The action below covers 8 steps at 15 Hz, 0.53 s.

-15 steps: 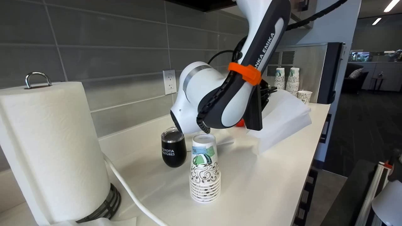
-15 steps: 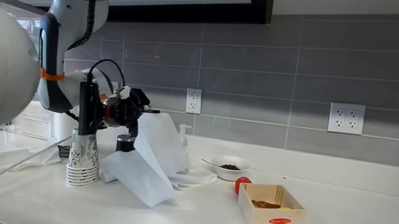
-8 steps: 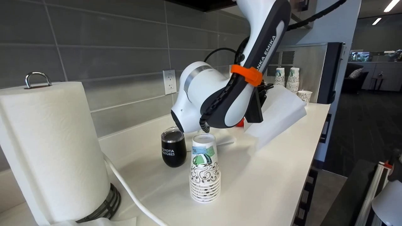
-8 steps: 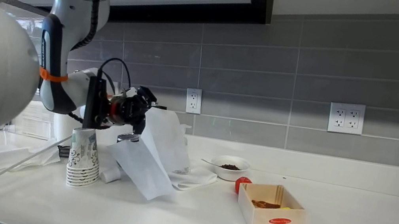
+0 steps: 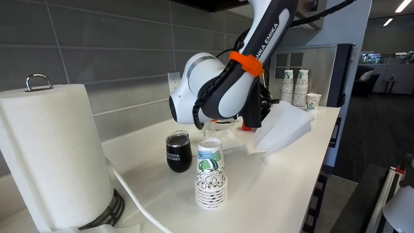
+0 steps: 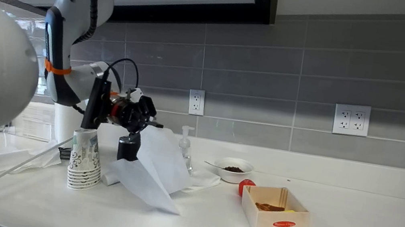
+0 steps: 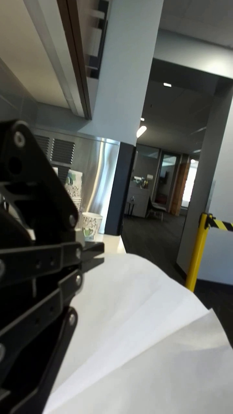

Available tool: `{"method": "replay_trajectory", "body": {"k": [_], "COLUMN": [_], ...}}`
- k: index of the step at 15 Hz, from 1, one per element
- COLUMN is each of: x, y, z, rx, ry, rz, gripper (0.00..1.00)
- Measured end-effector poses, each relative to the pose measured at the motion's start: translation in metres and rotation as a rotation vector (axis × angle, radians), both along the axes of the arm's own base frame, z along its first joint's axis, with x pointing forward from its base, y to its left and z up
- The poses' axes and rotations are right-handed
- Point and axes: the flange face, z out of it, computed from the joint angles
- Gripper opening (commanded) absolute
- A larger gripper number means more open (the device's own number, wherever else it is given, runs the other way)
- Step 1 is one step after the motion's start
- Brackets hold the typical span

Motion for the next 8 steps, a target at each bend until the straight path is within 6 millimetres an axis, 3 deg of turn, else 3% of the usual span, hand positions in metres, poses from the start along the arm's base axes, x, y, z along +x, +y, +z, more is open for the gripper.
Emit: {"method": "replay_trajectory", "body": {"k": [8], "x": [0.01], "y": [0.004], "z": [0.058], "rx": [0.309], "ry": [-0.145], "rz": [-0.16], "gripper": [0.0]}}
